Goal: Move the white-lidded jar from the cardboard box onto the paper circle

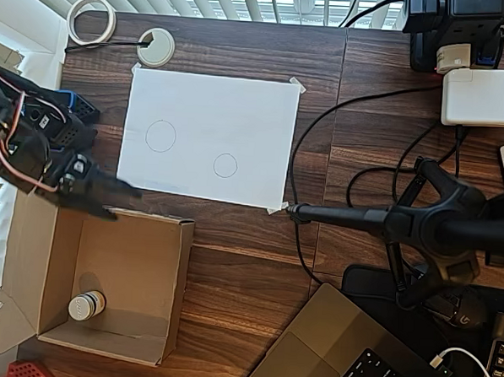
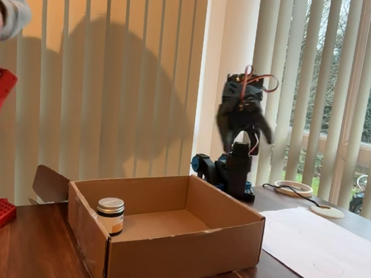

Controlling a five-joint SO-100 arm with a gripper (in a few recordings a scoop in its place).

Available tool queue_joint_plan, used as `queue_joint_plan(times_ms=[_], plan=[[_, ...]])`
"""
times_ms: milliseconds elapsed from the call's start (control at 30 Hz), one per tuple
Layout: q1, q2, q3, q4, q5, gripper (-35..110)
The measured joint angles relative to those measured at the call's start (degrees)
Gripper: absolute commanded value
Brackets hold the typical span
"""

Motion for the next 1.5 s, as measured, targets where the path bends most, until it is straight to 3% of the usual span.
queue_joint_plan(times_ms=[333, 700, 1500], plan=[[20.0, -34.5, -22.5, -6.0, -20.6, 42], [27.9, -58.4, -44.4, -9.5, -31.6, 43], [28.5, -60.3, -44.6, -6.7, -32.3, 45]])
